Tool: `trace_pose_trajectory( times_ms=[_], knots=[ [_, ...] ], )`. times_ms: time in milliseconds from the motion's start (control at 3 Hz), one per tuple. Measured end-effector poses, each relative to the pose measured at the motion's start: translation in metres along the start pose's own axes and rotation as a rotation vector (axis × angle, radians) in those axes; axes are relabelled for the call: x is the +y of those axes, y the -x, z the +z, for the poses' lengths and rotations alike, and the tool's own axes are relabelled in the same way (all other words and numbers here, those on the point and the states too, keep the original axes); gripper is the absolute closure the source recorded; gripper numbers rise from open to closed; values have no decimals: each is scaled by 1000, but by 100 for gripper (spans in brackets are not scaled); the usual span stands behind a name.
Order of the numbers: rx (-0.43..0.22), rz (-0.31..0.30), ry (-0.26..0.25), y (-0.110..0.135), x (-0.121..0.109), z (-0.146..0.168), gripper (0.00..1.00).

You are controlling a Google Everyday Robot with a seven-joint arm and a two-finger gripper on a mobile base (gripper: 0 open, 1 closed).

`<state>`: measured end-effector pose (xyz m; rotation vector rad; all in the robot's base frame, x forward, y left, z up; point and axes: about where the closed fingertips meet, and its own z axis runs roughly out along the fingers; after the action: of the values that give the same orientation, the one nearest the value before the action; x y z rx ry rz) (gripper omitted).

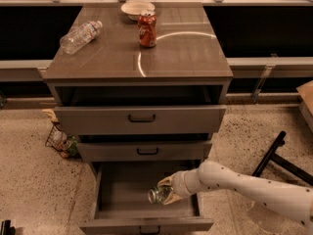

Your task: Pick green can from bottom drawer and place on counter

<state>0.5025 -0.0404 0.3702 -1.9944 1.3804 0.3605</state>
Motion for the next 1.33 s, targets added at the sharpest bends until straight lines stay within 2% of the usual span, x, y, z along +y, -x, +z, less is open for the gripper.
trace_pose_trajectory(
  times_ms=[333,667,1000,1333],
  knots=[
    [-106,-43,-112,40,-13,-60,100],
    [-91,-10,-175,24,-3,-91,100],
    [-140,41,-236,26,-10,-99,100],
    [-251,98,-384,42,-37,-142,100]
  ],
)
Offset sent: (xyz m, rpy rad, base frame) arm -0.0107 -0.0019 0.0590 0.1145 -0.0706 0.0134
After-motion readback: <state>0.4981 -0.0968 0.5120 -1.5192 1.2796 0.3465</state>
